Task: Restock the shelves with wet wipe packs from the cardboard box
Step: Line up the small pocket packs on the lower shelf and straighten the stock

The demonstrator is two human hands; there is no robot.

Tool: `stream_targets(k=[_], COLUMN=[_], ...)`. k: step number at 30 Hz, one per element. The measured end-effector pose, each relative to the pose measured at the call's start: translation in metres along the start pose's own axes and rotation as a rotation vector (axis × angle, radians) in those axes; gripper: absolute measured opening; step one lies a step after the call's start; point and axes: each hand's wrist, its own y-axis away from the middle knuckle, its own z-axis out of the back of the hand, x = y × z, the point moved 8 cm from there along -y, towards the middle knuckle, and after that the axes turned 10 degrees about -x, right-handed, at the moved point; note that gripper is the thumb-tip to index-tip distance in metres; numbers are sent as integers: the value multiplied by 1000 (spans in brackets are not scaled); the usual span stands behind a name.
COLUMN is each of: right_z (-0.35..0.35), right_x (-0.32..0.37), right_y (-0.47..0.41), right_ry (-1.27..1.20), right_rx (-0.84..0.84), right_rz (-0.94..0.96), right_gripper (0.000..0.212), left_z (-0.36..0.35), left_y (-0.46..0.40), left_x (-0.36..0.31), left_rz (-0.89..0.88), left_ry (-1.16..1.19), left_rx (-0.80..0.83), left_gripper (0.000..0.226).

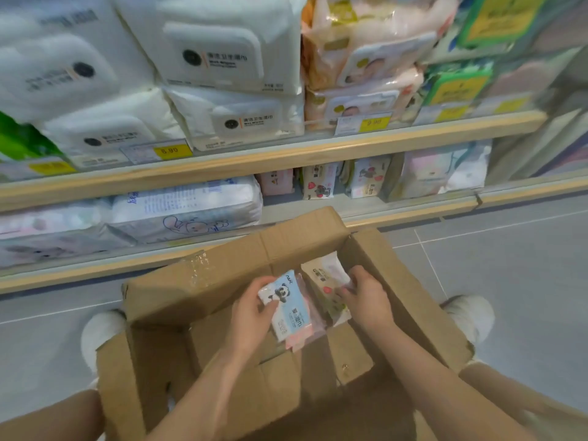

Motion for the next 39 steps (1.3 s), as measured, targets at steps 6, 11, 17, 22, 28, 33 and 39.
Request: stream_targets(k=[6, 11, 17, 22, 28, 33, 39], right_z=[71, 121, 102, 61, 11, -12, -10], right_x=[30, 50, 53, 53, 56, 56, 51], right_y=[-27, -62, -118, -155, -184, -199, -198], right_ry=[-337, -294, -189, -218, -338, -349, -310], right_rx=[-86, -216, -218, -178, -133, -158, -143], right_rz=[14, 158, 207, 165, 21, -45, -76], right_gripper=[13, 18, 16, 21, 20, 24, 32], left_z=[3, 4, -12, -20, -22, -21, -21], left_y=[-29, -61, -93, -104, -105, -96, -93], left_x=[-63, -90, -51, -24, -22, -34, -37], left_rz=[-121, -227, -170, -116, -146, -210, -211], left_ry=[-12, -121, -199, -276, -244, -183, -145], left_rx=[7, -91, -81, -109, -148, -137, -141], left_gripper=[35, 24, 17, 14, 15, 16, 17])
